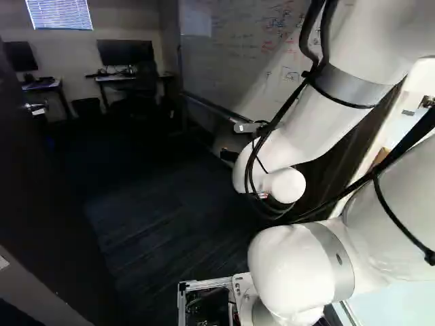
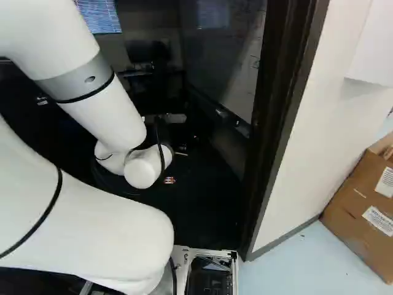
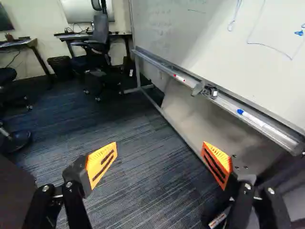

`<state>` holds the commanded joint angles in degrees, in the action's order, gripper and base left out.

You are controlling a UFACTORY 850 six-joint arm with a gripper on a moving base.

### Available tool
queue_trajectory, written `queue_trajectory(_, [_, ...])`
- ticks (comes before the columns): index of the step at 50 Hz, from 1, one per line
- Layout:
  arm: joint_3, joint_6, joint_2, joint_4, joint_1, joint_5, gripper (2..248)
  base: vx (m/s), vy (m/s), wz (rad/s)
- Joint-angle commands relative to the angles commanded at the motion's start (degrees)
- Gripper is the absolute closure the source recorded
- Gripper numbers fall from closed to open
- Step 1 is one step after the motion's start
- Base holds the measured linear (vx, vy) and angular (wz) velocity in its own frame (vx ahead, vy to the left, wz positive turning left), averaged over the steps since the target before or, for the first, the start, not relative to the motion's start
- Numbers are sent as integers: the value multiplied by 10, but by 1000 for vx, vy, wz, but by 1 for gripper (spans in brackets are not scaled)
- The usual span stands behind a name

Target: Open the door and move inside

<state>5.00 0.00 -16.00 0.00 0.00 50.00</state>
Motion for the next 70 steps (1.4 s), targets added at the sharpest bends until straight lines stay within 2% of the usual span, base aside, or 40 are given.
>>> queue_trajectory(34, [0, 0, 0, 0, 0, 0, 3, 173, 27, 278])
queue_trajectory(70, [0, 0, 0, 0, 0, 0, 3, 184, 67, 298])
